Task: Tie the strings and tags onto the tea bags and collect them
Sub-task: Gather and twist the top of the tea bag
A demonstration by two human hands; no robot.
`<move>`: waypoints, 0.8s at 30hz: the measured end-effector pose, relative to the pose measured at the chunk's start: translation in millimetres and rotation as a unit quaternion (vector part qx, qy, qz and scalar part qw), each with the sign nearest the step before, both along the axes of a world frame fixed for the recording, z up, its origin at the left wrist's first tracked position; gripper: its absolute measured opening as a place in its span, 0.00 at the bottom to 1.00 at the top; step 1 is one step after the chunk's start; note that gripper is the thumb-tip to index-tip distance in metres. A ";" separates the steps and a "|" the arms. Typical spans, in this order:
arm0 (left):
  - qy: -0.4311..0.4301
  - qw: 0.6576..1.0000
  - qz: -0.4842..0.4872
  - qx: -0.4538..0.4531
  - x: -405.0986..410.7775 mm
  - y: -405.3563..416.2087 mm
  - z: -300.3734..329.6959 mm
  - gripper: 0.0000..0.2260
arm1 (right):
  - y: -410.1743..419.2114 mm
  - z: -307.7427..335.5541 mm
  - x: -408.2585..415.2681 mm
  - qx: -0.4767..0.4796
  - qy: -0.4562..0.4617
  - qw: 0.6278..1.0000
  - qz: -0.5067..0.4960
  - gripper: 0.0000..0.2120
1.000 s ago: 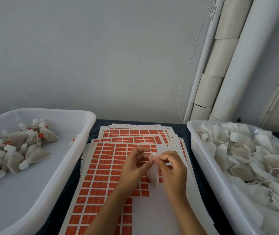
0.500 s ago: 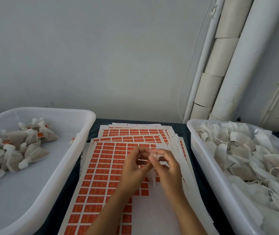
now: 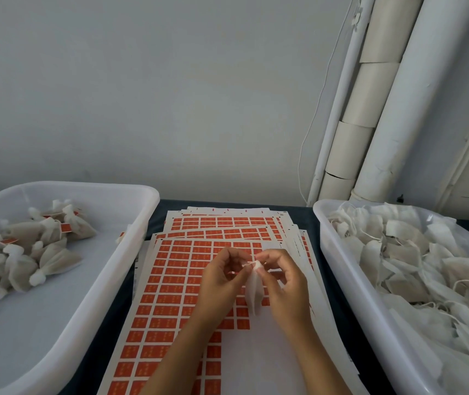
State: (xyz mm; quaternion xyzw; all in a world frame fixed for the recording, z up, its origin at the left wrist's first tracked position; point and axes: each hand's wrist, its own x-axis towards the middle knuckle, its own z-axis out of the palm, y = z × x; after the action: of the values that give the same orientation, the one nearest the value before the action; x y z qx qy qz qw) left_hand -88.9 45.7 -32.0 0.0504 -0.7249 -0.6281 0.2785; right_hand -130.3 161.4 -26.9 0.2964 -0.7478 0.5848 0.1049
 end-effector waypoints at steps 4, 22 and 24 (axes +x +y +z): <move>-0.011 0.999 0.029 -0.032 -1.3 -2.4 -2.0 0.07 | -2.0 0.9 2.1 0.009 0.010 1.000 0.022 0.09; -0.003 0.999 -0.013 -0.039 -2.9 -6.6 -5.2 0.08 | 1.9 -8.2 -8.3 0.014 -0.098 0.995 -0.007 0.04; -0.003 0.999 -0.020 -0.031 -2.9 -6.8 -5.1 0.08 | 2.1 -7.5 -8.0 0.013 -0.095 0.995 -0.007 0.05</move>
State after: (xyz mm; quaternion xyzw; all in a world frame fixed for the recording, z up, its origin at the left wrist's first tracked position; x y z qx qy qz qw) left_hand -91.8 38.8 -37.1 0.0286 -0.7456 -0.6107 0.2651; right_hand -138.3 163.5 -34.4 0.2356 -0.7640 0.5998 0.0333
